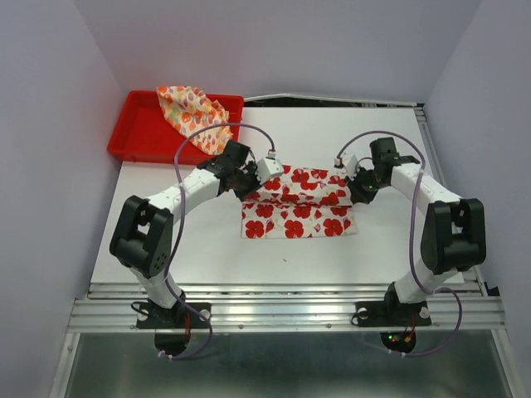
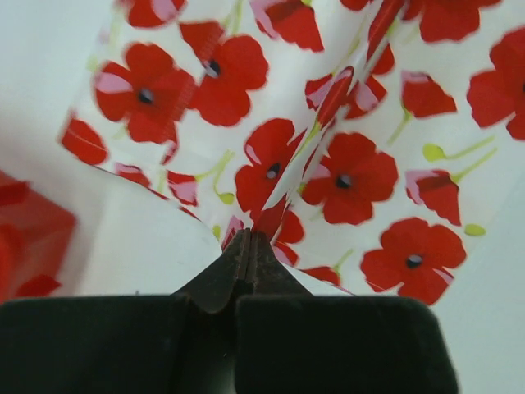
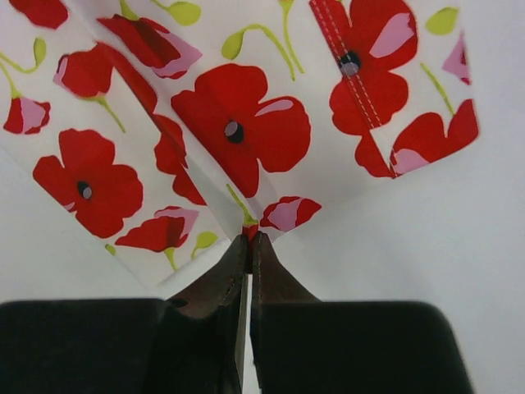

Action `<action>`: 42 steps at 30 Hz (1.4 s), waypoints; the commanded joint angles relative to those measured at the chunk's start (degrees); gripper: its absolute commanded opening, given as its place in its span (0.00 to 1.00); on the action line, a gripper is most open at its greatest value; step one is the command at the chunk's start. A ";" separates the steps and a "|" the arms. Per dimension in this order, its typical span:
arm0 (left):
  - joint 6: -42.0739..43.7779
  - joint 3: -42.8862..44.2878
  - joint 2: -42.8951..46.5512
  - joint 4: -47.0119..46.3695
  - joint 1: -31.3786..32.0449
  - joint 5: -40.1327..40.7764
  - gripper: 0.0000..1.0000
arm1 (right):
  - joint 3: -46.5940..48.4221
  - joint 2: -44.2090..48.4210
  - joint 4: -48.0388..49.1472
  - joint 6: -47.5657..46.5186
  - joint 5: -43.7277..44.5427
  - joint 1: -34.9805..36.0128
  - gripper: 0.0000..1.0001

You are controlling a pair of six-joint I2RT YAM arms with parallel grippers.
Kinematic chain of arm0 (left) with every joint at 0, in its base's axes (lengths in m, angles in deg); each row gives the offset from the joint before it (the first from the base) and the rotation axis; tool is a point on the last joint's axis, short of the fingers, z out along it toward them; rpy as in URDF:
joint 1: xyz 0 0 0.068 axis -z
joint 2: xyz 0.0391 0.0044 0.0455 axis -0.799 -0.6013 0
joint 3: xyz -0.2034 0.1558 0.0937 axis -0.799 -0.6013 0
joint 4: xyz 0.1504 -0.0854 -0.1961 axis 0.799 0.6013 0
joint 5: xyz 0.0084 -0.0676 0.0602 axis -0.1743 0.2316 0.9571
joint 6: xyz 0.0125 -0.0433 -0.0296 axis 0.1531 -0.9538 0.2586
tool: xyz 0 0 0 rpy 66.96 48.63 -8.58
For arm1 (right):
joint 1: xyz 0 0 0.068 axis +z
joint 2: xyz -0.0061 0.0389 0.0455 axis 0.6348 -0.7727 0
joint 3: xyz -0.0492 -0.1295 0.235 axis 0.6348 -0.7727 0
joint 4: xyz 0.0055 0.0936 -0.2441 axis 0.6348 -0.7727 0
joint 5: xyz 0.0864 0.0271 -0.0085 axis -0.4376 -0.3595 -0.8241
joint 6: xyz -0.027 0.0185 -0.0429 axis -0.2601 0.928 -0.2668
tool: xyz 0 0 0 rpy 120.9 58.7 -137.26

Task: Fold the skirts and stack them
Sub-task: Fold the skirt

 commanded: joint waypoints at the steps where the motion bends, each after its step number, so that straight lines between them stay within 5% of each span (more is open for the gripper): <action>1: -4.34 -7.11 1.86 -5.68 2.55 3.52 0.00 | -5.77 2.66 8.24 0.78 2.12 0.91 0.01; 11: -7.86 -3.18 -2.10 -5.53 2.73 5.91 0.00 | -2.72 0.81 10.19 4.92 3.53 0.92 0.01; 21: -7.77 2.19 6.24 3.53 2.82 6.00 0.00 | 3.80 7.22 -1.06 2.46 1.95 0.92 0.01; 30: -7.42 -7.72 11.79 5.47 4.40 4.59 0.00 | -9.99 14.34 0.16 -1.32 3.27 0.92 0.01; 42: -9.79 -17.50 6.78 -3.41 6.42 5.29 0.00 | -18.96 12.14 6.14 0.35 2.92 2.59 0.01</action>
